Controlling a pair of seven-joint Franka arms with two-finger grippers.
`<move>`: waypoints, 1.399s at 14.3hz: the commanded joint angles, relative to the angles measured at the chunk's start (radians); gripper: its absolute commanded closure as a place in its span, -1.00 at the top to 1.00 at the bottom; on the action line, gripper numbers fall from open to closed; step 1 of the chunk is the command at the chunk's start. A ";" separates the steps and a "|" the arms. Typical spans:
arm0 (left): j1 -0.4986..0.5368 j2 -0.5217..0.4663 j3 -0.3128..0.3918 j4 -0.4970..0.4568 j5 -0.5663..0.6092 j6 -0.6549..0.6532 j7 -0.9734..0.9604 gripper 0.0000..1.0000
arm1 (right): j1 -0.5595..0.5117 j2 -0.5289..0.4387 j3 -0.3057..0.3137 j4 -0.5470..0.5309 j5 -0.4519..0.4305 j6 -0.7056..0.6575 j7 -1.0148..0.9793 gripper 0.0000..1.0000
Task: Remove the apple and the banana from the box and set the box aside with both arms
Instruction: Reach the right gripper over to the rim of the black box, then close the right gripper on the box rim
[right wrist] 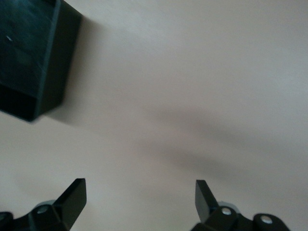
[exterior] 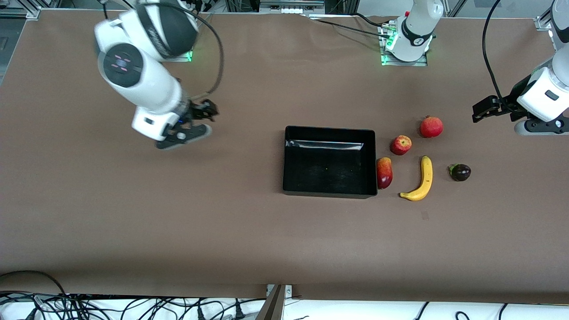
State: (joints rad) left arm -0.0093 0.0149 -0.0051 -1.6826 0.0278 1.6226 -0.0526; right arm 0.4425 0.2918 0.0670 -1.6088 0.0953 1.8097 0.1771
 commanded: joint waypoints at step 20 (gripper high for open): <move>-0.001 -0.019 -0.001 0.000 -0.026 -0.029 0.013 1.00 | 0.314 0.497 -0.052 0.167 -0.077 0.539 0.533 -1.00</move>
State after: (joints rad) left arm -0.0115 0.0114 -0.0078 -1.6822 0.0273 1.6090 -0.0526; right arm 0.7598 0.7932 0.0205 -1.4615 0.0326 2.3675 0.7218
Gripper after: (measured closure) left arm 0.000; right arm 0.828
